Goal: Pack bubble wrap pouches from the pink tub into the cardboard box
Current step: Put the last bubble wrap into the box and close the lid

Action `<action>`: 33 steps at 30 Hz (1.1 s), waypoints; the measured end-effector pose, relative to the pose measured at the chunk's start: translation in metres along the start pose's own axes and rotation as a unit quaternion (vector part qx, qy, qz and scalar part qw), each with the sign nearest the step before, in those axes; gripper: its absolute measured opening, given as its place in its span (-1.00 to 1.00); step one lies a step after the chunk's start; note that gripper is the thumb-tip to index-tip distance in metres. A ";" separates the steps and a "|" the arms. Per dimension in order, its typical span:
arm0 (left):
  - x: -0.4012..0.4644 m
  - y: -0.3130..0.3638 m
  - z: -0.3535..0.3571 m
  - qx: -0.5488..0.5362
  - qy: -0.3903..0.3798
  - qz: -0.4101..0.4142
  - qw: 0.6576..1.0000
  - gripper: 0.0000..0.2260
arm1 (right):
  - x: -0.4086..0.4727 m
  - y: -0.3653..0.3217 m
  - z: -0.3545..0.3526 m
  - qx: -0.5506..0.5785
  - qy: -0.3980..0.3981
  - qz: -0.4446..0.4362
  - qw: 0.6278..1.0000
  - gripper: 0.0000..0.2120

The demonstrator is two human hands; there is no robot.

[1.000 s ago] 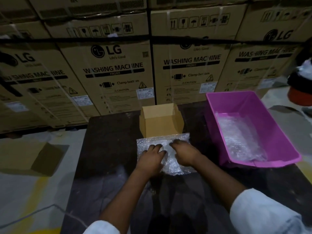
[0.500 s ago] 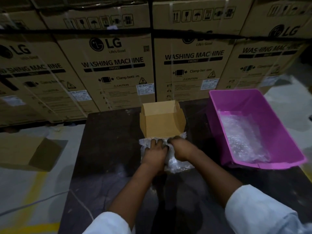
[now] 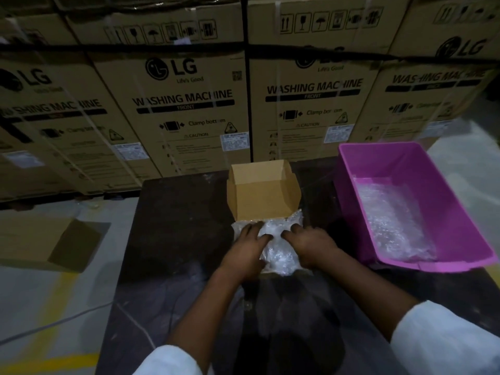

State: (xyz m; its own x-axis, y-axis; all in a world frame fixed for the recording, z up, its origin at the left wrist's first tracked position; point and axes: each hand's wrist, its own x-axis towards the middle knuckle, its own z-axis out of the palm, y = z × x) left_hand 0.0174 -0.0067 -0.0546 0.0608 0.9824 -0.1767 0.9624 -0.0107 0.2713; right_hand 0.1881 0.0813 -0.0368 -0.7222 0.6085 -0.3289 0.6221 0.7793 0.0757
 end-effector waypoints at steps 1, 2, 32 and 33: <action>-0.004 0.000 -0.002 -0.007 0.022 0.000 1.000 -0.42 | 0.001 0.003 -0.001 0.006 -0.004 -0.003 1.000 -0.45; -0.008 -0.001 -0.005 -0.011 0.053 -0.002 0.999 -0.44 | 0.001 0.006 -0.003 0.020 -0.013 -0.013 1.000 -0.43; -0.019 -0.020 -0.019 0.140 0.003 0.038 0.989 -0.34 | 0.004 0.007 -0.023 0.013 0.035 -0.026 0.999 -0.44; -0.017 -0.020 -0.017 0.145 -0.008 0.044 0.988 -0.33 | 0.007 0.006 -0.019 0.008 0.022 -0.032 0.999 -0.43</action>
State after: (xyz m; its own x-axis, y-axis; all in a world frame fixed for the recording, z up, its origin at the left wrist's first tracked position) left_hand -0.0070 -0.0199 -0.0406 0.1493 0.9723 -0.1797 0.9885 -0.1511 0.0033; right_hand 0.1813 0.0930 -0.0203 -0.7730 0.5638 -0.2909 0.5790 0.8144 0.0398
